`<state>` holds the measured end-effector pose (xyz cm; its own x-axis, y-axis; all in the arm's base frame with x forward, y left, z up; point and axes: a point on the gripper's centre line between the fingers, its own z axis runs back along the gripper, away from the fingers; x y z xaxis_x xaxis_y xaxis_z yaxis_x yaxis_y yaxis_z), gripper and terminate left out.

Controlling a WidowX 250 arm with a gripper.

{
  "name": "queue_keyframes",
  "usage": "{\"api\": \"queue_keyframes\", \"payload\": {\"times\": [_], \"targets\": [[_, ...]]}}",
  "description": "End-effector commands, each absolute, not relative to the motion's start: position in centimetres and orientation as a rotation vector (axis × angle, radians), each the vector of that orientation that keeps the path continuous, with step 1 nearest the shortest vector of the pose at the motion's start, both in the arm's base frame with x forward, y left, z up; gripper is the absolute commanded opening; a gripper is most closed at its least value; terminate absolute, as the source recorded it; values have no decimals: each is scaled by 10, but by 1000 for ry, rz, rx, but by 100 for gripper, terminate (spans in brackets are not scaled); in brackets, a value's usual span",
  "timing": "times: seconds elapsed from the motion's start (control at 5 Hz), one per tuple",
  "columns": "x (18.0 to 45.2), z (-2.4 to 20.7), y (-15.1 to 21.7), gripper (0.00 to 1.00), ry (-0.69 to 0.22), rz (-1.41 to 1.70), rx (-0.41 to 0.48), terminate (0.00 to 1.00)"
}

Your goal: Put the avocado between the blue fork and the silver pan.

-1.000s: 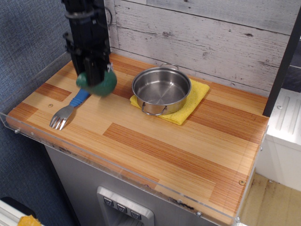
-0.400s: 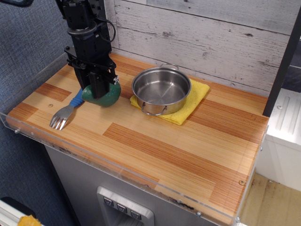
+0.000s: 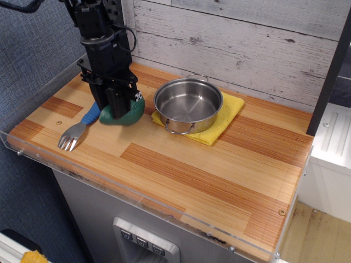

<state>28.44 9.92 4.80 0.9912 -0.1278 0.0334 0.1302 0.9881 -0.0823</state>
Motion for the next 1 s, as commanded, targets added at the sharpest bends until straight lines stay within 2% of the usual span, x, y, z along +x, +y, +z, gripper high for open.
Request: {"api": "queue_keyframes", "payload": {"times": [0.0,0.2,0.4,0.6,0.8], "targets": [[279,58,97,100,-56,-64,-91,0],[278,57,96,100,-56,-55,-100,0],[279,72,92,100,-96,-47,-60,0],[284,109,73,100,-247,-33,38,0],[288,145,44,100,-348,-52,124,100]]}}
